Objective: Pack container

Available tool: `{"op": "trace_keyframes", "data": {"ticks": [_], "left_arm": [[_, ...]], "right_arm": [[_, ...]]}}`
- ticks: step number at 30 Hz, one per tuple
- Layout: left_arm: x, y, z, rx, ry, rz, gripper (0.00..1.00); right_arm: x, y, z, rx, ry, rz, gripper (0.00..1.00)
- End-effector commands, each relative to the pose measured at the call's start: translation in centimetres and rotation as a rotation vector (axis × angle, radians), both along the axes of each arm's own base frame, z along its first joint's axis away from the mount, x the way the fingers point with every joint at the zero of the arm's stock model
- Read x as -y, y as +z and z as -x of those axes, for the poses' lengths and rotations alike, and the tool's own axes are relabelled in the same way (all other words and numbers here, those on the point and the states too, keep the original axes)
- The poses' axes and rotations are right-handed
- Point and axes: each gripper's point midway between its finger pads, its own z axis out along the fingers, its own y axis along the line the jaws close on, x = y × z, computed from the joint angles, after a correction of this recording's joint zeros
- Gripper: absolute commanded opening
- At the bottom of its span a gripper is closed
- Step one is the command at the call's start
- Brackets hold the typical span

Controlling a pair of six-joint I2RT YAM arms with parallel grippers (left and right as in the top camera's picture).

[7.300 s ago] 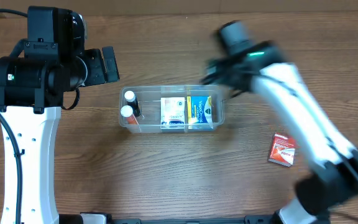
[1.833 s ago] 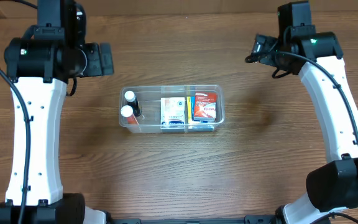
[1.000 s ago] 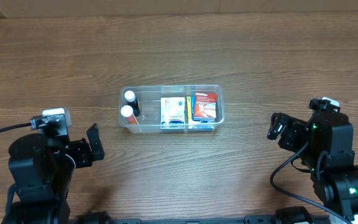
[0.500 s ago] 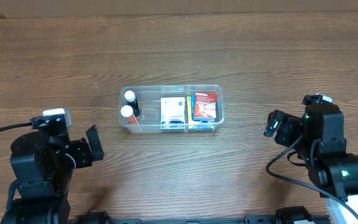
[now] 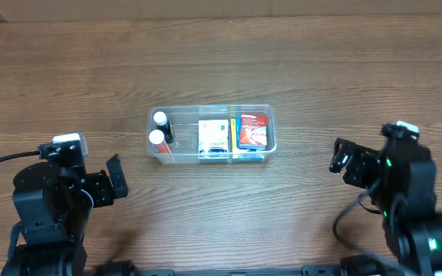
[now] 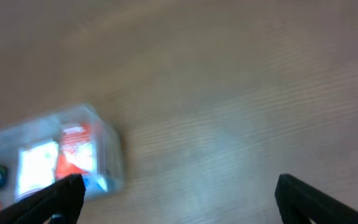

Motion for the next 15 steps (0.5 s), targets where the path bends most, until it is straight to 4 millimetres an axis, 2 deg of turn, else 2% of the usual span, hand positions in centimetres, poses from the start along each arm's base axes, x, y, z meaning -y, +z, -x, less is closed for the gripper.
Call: {"op": "trace_keyframes", "data": {"ticks": [1,5,9,12,15], "left_arm": [[-0.3,-0.3,0.0,-0.008,0.019,-0.002,1.00],[-0.3,-0.3,0.0,-0.008,0.020,-0.002,1.00],[-0.3,-0.3,0.0,-0.008,0.020,-0.002,1.00],[-0.3,-0.3,0.0,-0.008,0.020,-0.002,1.00],[-0.3,-0.3,0.0,-0.007,0.020,-0.002,1.00]], "right_arm": [[0.0,0.0,1.1,0.138,0.049,0.052,1.00],[0.1,-0.1,1.3,0.364,0.044,0.037,1.00],[-0.2,-0.2,0.7,0.590,0.045,0.018,1.00],[-1.4,-0.5,0.5,0.684,0.134,0.068,1.00],[-1.5,-1.4,0.4,0.738,0.144,0.085,1.00]]}}
